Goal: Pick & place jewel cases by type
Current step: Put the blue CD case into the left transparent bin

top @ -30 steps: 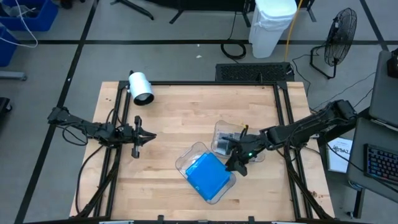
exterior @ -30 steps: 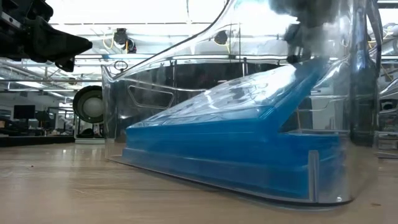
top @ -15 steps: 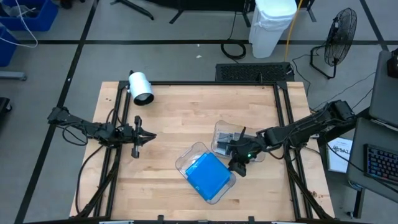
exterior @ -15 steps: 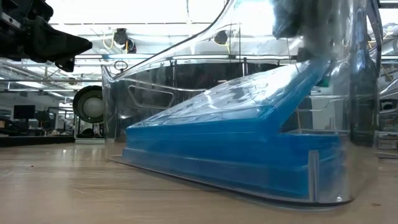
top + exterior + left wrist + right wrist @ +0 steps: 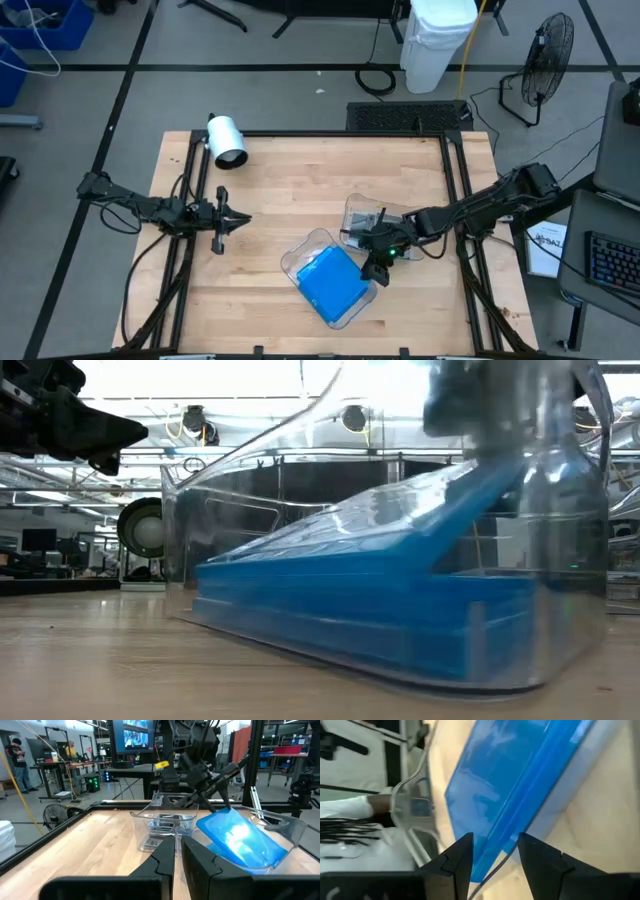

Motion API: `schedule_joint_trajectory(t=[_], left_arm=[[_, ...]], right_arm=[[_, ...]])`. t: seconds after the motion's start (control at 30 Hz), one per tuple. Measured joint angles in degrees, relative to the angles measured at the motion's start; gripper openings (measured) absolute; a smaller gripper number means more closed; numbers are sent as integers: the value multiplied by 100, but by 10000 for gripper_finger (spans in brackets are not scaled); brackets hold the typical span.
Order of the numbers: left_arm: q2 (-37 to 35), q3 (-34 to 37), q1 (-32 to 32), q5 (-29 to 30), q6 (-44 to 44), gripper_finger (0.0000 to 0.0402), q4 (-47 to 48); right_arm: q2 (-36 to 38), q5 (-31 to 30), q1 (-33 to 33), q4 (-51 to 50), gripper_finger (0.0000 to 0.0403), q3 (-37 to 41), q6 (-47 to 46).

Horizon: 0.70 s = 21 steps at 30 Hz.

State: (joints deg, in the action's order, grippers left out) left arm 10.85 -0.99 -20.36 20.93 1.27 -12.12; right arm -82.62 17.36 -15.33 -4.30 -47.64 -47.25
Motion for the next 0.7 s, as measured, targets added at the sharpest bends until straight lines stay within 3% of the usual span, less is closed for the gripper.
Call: schedule_joint_trajectory(t=[0.37, 0.7], left_arm=[[0, 0, 0, 2, 0, 37, 4], [0, 0, 2, 2, -1, 37, -7]], right_arm=[[-99, 418, 0, 1697, 137, 0, -300], [-101, 222, -2, 1605, 130, 0, -272]])
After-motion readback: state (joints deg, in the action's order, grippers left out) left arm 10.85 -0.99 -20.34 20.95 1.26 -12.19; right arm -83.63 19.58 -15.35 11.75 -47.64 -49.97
